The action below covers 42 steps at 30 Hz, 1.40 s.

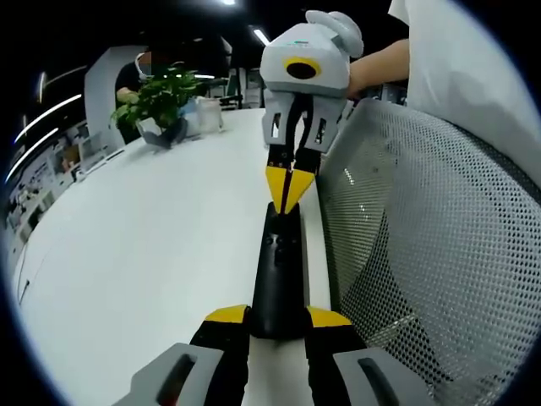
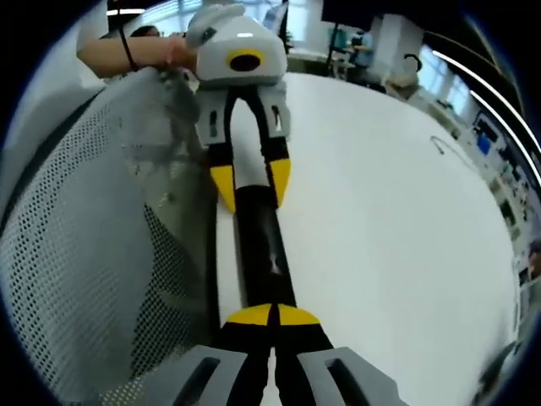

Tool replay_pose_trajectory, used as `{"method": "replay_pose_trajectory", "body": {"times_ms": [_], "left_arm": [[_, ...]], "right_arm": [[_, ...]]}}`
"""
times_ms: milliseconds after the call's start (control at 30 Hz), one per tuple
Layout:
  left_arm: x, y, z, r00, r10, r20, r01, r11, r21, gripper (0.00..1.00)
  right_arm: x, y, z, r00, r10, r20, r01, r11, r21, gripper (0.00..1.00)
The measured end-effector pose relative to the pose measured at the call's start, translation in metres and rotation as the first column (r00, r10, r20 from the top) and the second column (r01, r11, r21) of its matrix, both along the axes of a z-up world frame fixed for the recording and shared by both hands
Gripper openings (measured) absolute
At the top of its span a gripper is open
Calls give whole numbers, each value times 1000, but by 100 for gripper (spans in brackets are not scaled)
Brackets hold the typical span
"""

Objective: Press the specified remote control buttons in sequence, fully releasing each button before pressing the next.

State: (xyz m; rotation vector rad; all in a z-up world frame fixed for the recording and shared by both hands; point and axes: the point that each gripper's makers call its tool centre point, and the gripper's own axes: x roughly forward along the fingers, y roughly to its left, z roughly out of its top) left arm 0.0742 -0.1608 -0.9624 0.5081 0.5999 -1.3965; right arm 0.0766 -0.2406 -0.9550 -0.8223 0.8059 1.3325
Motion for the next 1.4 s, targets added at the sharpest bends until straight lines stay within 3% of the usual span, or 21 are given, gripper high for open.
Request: {"method": "replay_pose_trajectory", "body": {"times_ms": [167, 400, 567, 633, 667, 900, 1233, 1400], "left_arm": [[0, 0, 0, 1000, -3, 0, 3, 1000, 0, 24], [0, 1, -1, 1000, -4, -1, 4, 1000, -3, 24], [0, 1, -1, 1000, -1, -1, 1, 1000, -2, 24], [0, 1, -1, 1000, 1, 0, -1, 1000, -2, 24], [0, 0, -1, 1000, 2, 1, -2, 1000, -1, 24], [0, 0, 0, 1000, 2, 1, -2, 1000, -1, 24], [-1, 0, 0, 1000, 0, 0, 0, 1000, -2, 24], [-1, 0, 1, 1000, -2, 1, 2, 1000, -1, 24]], "right_arm": [[0, 2, -1, 997, 76, 29, -75, 996, -48, 0], [1, 4, -1, 995, 93, 25, -92, 994, -54, 0], [1, 4, 2, 999, 17, -33, -15, 999, 39, 0], [0, 14, 7, 998, -26, -53, 33, 990, 136, 0], [-2, 13, 6, 996, -38, -76, 48, 991, 128, 0], [-2, 8, 1, 1000, 14, -26, -12, 998, 64, 6], [-3, 8, 1, 997, 43, -60, -42, 999, 22, 8], [-2, 9, -1, 995, 48, -90, -52, 997, -52, 8]]}}
